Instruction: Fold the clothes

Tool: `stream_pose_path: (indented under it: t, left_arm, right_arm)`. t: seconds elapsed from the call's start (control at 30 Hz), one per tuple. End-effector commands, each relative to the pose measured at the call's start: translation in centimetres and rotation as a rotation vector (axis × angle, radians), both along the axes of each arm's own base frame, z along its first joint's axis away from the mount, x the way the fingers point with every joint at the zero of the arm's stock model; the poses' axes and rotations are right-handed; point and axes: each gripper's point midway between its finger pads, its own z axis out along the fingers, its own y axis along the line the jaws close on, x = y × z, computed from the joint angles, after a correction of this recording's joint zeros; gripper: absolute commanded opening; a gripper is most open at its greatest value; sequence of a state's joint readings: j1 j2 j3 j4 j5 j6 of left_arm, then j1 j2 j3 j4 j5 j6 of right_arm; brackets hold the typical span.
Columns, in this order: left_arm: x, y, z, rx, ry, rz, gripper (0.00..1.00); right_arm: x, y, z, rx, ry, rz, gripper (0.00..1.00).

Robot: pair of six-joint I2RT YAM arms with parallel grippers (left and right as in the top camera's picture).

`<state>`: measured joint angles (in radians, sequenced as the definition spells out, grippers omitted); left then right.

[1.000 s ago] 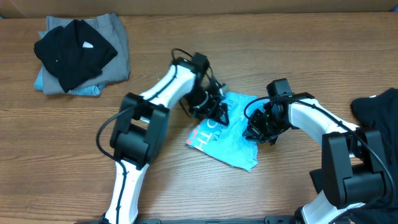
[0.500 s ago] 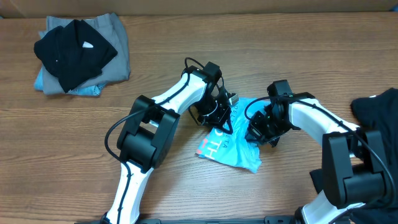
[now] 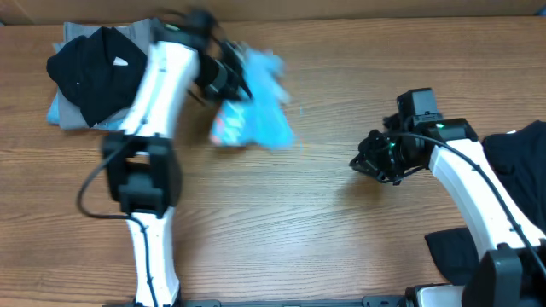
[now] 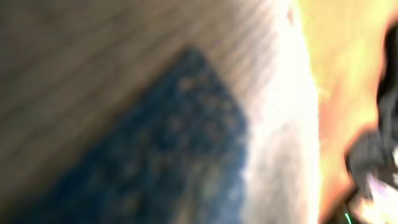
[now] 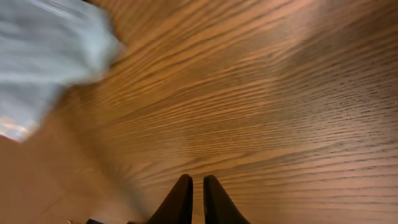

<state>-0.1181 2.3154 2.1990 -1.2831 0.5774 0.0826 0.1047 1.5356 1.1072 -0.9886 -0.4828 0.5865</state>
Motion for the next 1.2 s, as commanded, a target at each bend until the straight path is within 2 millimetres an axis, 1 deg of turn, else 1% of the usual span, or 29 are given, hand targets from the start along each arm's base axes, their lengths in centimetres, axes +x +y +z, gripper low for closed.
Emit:
stream_pose_path:
  t: [0.0,0.07,0.1,0.17,0.27,0.37,0.4,0.5,0.53,0.57,0.6,0.63,0.7,0.77,0.8,0.87,1.0,1.03,1.07,1.1,1.17]
  left_arm:
    - [4.4,5.8,5.9,0.016,-0.236,0.093,0.04]
    - [6.2,8.9,7.3,0.034,-0.316,0.153,0.04]
    - [7.1,10.8,7.7,0.053,-0.352,0.188,0.04]
    - [8.4,14.0,8.2,0.082,-0.42,0.226,0.04]
    - [9.7,18.3,8.0,0.124,-0.479,0.276,0.04]
    - [9.6,22.6,7.3,0.183,-0.471,0.352,0.04]
    - [9.3,24.4,6.9,0.216,-0.456,0.387,0.04]
    - [8.3,28.7,6.4,0.282,-0.424,0.472,0.04]
    - [7.9,29.9,6.4,0.293,-0.413,0.508,0.08]
    - [7.6,31.1,6.3,0.303,-0.406,0.532,0.22]
    - [7.1,32.2,6.1,0.311,-0.394,0.552,0.59]
    - [6.6,33.0,6.0,0.316,-0.381,0.567,0.98]
    - [5.3,35.0,5.8,0.345,-0.346,0.61,1.0]
    - [3.8,37.3,6.0,0.376,-0.299,0.708,1.0]
    - [3.2,38.1,6.4,0.369,-0.291,0.748,1.0]
    - [1.9,39.8,7.8,0.337,-0.286,0.84,1.0]
    - [-0.4,41.2,12.0,0.296,-0.344,0.903,1.0]
    - [-0.8,41.2,13.3,0.288,-0.368,0.907,1.0]
    - [-1.1,40.8,14.6,0.27,-0.397,0.899,1.0]
    - [-1.1,40.0,15.9,0.248,-0.433,0.871,1.0]
    - [-1.0,37.8,18.4,0.195,-0.517,0.769,1.0]
  right_arm:
    - [0.2,-0.1,0.6,-0.003,-0.021,0.006,0.11]
    - [0.1,-0.1,0.6,-0.003,-0.015,0.007,0.11]
    - [0.0,-0.1,0.6,-0.004,-0.012,0.007,0.11]
    - [0.0,-0.1,0.6,-0.004,-0.008,0.007,0.11]
    - [-0.1,-0.1,0.5,-0.004,-0.003,0.007,0.11]
    - [-0.5,-0.1,0.5,-0.006,0.016,0.005,0.11]
    - [-0.7,-0.2,0.4,-0.007,0.025,0.004,0.11]
    - [-0.9,-0.2,0.4,-0.008,0.033,0.005,0.11]
    - [-0.9,-0.2,0.4,-0.008,0.032,0.004,0.11]
    - [-0.9,-0.2,0.4,-0.008,0.03,0.004,0.11]
    - [-0.8,-0.2,0.4,-0.007,0.028,0.004,0.11]
    - [-0.7,-0.2,0.4,-0.007,0.025,0.004,0.11]
    - [-0.7,-0.2,0.4,-0.006,0.024,0.005,0.11]
    - [-0.9,-0.1,0.4,-0.004,0.031,0.006,0.11]
    - [-1.0,-0.1,0.4,-0.004,0.037,0.006,0.11]
    - [-1.2,-0.2,0.4,-0.006,0.043,0.008,0.11]
    - [-1.2,-0.2,0.4,-0.006,0.043,0.009,0.11]
    - [-1.2,-0.2,0.4,-0.006,0.041,0.009,0.11]
    - [-1.1,-0.2,0.4,-0.007,0.038,0.009,0.11]
    - [-1.0,-0.2,0.4,-0.01,0.033,0.009,0.11]
    - [-0.6,-0.3,0.4,-0.015,0.012,0.01,0.11]
